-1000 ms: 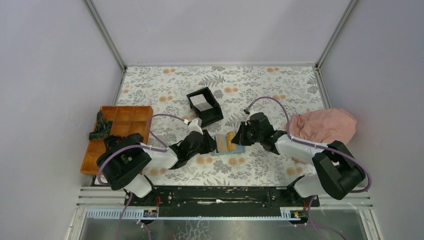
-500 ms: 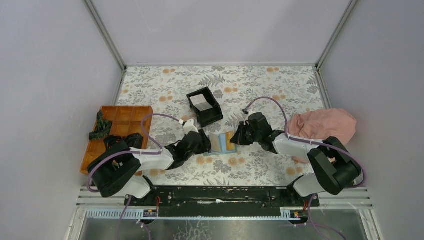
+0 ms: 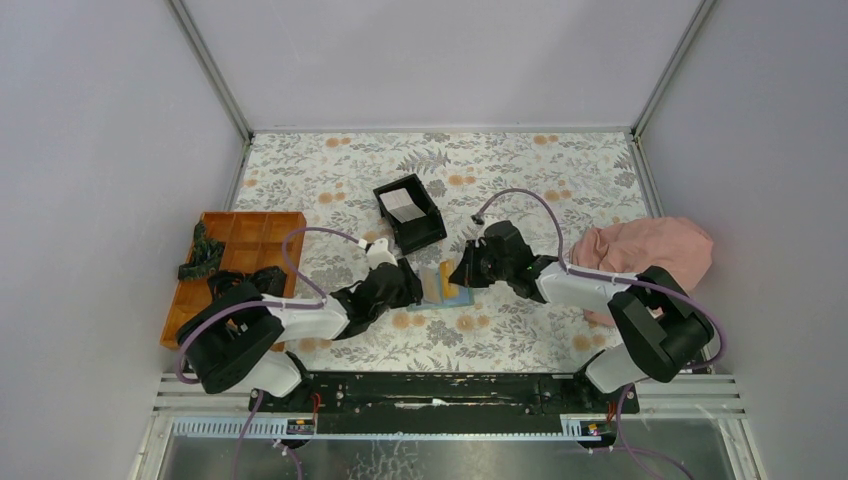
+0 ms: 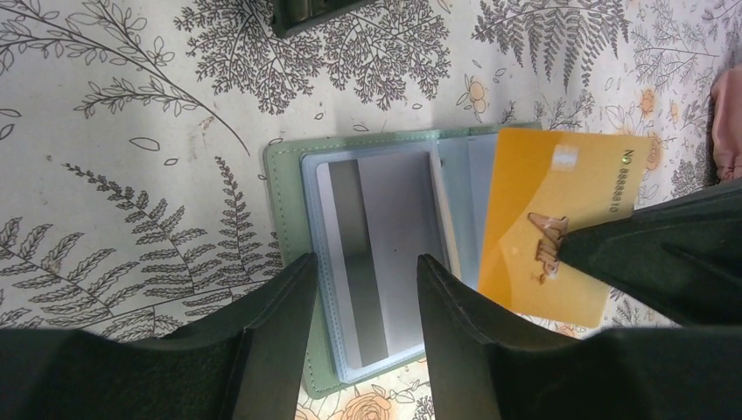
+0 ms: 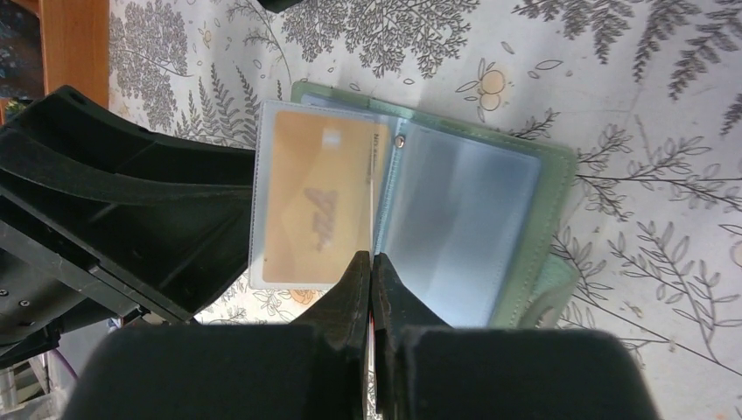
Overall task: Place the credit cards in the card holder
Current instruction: Insert the credit card into the card holder.
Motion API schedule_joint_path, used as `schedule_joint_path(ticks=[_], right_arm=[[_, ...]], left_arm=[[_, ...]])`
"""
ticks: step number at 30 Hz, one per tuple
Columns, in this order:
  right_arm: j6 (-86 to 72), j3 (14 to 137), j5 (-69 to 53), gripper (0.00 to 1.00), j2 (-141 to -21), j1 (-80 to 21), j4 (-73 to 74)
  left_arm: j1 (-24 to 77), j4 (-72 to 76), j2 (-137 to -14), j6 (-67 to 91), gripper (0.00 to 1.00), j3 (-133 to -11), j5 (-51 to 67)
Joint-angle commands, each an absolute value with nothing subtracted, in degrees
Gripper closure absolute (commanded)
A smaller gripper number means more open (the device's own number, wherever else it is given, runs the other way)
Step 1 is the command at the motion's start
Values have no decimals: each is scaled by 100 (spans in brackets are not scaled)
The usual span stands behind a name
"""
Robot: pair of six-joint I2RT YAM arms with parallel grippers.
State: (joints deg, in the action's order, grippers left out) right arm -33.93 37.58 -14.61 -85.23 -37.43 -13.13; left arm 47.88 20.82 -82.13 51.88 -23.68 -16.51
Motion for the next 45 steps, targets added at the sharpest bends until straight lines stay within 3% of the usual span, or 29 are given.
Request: schedule_joint_path(ticks=[1,10,14,21,34,45], right_arm=[[-3333,4070,-1391,100,-8720,-3929,-1239],[-3111,4393,-747,100,-9038,-4166,-528],[-3004,4673,-275,100,-9143,-4227,36],[-2946,4761,216,100,-9157,-4232,468],[-2648,5013,447,100,-9176,-4235,866],[-2584,4985,169,100,-8959,-4236,781]], left_arm=[[4791,1835,-8534,5052,47,-2316,-1727],[4825,1991,-8697,5094,47,-2395,-1656],[4834,1893,-8565,5161,42,-2360,-1744],[4839,1325,-7950,5310,33,-2194,-2183],[4834,547,-7018,5522,29,-2047,-2731],[4835,1988,-7027,4873,31,-1941,-1861]])
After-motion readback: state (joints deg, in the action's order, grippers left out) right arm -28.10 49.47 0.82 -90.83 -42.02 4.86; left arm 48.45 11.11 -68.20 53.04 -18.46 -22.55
